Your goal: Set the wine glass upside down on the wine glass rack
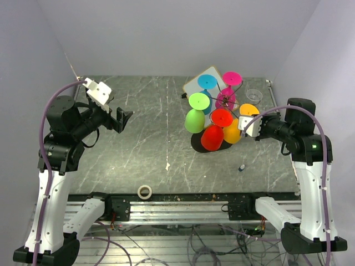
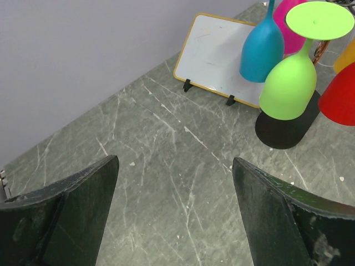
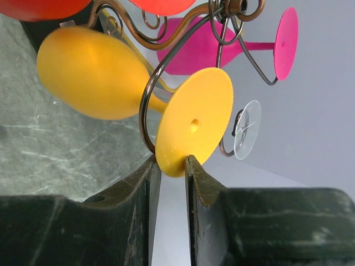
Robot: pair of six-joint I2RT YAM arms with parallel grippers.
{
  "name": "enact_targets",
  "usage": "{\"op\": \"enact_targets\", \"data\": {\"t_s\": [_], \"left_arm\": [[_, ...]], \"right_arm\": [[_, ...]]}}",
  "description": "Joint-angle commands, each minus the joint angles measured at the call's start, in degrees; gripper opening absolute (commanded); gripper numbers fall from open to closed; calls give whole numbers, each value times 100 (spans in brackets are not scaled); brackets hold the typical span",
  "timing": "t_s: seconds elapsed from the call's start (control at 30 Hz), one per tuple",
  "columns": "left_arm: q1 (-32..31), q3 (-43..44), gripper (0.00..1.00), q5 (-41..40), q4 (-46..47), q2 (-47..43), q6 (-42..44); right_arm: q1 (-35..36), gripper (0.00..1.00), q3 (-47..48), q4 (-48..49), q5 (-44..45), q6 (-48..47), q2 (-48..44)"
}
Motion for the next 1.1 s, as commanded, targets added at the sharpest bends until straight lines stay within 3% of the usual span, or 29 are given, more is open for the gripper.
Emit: {"op": "enact_targets", "data": {"t_s": [0.0, 0.6, 0.8, 1.07], "left_arm": [[32, -50, 94, 113, -12, -60, 84], [27, -122, 94, 151, -45, -147, 128], [27, -132, 94, 168, -70, -166, 137], [27, -148, 94, 167, -54, -179, 162]], "right_arm": [[-19, 24, -145, 165, 138, 97, -56], [-62, 44, -394, 707, 977, 757, -112], [-107, 63, -532, 924, 1498, 1020, -130], [-350, 77, -760, 1525, 2312, 1759, -196]]}}
